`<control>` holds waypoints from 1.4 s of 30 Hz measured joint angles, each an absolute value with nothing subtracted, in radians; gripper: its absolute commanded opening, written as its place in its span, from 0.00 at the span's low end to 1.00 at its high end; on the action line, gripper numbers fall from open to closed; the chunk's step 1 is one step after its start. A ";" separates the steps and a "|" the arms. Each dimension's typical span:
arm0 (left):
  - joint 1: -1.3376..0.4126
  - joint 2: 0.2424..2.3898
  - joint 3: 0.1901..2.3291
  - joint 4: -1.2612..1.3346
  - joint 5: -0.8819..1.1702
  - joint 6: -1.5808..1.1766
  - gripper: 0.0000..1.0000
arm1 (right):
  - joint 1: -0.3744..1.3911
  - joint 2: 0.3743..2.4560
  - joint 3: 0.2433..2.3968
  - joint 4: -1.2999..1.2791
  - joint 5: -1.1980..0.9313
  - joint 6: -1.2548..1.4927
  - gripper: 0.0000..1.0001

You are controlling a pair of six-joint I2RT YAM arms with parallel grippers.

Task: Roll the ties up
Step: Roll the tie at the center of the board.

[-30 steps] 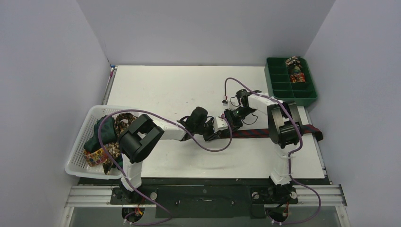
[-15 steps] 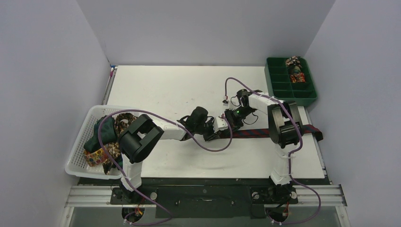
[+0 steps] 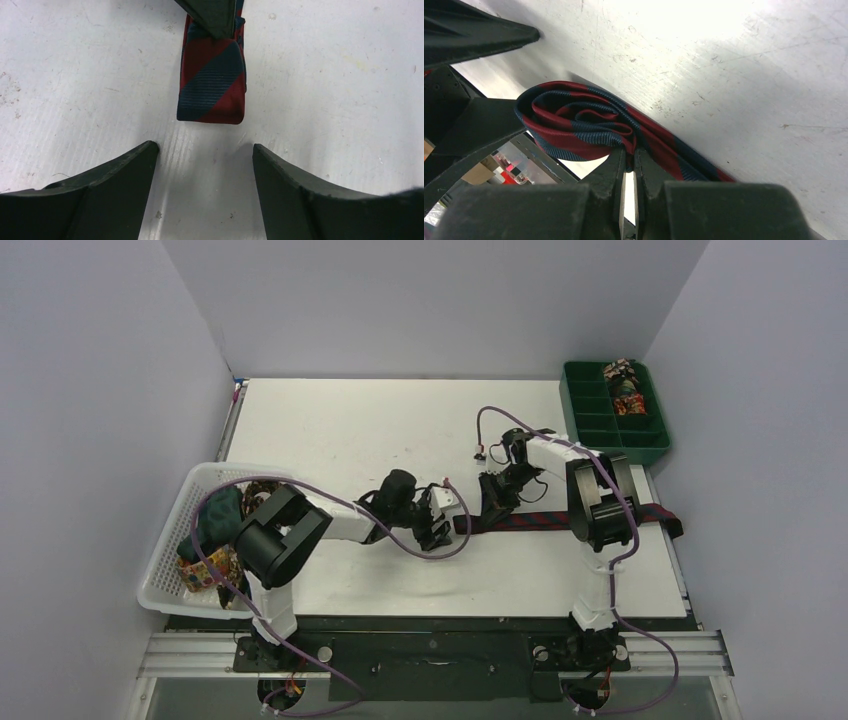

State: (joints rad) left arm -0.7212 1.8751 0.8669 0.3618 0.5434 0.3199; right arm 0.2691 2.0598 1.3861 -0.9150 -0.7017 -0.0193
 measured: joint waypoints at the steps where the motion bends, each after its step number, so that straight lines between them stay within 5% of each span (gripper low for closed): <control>1: -0.716 1.874 0.855 0.387 0.546 0.309 0.72 | 0.270 2.060 1.386 -0.918 -0.694 -0.019 0.00; 12: -0.721 1.939 0.822 0.615 0.553 0.220 0.71 | 0.271 2.070 1.398 -0.929 -0.680 -0.017 0.00; 23: -0.741 2.015 0.875 0.703 0.600 0.178 0.35 | 0.275 2.078 1.404 -0.935 -0.688 -0.006 0.00; 35: -0.750 1.950 0.855 0.704 0.652 0.132 0.38 | 0.317 2.078 1.378 -0.900 -0.727 0.072 0.00; 42: -0.752 1.982 0.898 0.697 0.683 0.116 0.50 | 0.316 2.078 1.376 -0.895 -0.729 0.097 0.00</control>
